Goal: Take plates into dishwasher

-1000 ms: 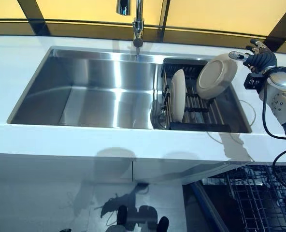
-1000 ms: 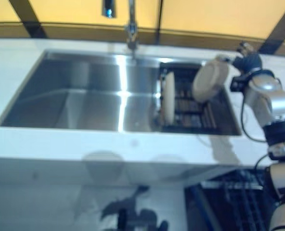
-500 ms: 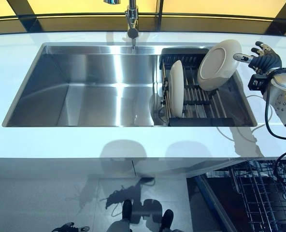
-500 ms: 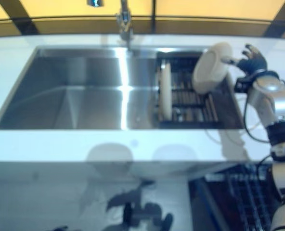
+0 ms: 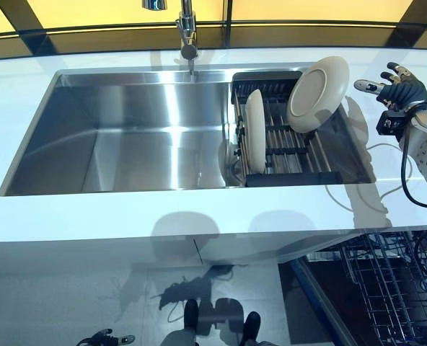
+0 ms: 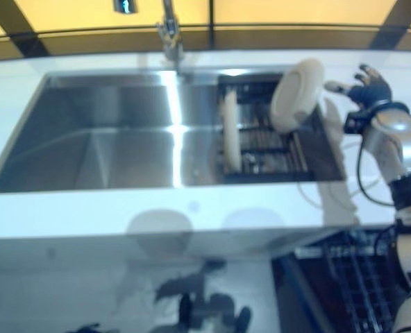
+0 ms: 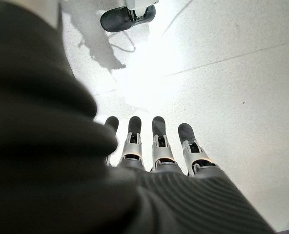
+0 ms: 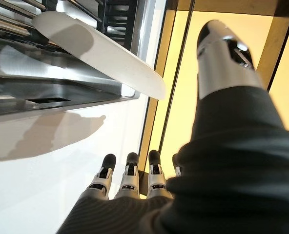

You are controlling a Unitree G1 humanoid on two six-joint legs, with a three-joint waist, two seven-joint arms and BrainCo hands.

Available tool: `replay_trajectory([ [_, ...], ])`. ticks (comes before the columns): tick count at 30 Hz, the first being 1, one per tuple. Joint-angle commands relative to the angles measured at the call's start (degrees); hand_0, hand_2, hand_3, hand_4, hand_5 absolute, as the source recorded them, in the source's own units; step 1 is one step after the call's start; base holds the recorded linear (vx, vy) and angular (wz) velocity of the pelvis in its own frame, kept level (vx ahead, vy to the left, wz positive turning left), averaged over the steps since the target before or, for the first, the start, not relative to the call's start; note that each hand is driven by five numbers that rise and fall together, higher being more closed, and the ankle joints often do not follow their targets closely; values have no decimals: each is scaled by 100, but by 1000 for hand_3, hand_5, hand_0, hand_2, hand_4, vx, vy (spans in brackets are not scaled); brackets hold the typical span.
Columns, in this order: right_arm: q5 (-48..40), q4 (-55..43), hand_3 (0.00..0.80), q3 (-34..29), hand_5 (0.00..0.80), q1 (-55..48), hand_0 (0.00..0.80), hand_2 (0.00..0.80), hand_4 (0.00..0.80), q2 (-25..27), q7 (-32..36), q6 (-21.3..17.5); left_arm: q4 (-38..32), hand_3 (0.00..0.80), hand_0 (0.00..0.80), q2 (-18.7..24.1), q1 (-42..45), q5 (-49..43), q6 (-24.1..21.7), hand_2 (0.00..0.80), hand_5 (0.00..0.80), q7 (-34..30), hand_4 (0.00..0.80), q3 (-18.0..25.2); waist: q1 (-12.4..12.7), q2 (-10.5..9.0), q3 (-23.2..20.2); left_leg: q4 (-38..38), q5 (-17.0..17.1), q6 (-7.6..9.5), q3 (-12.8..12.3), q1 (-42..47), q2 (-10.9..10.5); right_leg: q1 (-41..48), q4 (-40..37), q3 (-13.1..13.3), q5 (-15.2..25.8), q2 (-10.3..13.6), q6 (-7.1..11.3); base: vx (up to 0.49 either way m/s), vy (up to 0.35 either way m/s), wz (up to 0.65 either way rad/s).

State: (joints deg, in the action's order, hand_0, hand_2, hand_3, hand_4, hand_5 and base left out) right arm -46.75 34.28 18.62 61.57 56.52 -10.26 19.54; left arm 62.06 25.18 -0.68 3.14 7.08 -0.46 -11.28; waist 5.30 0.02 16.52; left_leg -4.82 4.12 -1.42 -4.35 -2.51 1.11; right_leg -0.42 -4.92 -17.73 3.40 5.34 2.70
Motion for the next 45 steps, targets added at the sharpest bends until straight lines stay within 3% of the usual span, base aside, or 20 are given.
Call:
replay_trajectory([
  [1,-344,-17,0,140,0,602,0,0,0,219,37,-256,274,0,0,66,74,-29,0,0,0,12,0,-396,11,-26,-209,-18,-597,42,-96,187,49,50,-8,62,-271,174,252,30,14,0],
  [36,-699,-312,0,79,0,506,0,0,0,-155,-152,-236,254,0,0,-24,168,78,-159,0,0,123,0,-464,97,71,-30,-18,-569,35,-28,139,24,53,-8,11,-280,217,220,0,0,0],
  [45,-651,-369,0,67,0,480,0,0,0,-173,-248,-221,-33,0,0,13,171,639,-619,0,0,1045,0,-168,177,104,73,-18,-536,34,41,77,12,17,14,-35,-283,229,197,4,-2,2],
])
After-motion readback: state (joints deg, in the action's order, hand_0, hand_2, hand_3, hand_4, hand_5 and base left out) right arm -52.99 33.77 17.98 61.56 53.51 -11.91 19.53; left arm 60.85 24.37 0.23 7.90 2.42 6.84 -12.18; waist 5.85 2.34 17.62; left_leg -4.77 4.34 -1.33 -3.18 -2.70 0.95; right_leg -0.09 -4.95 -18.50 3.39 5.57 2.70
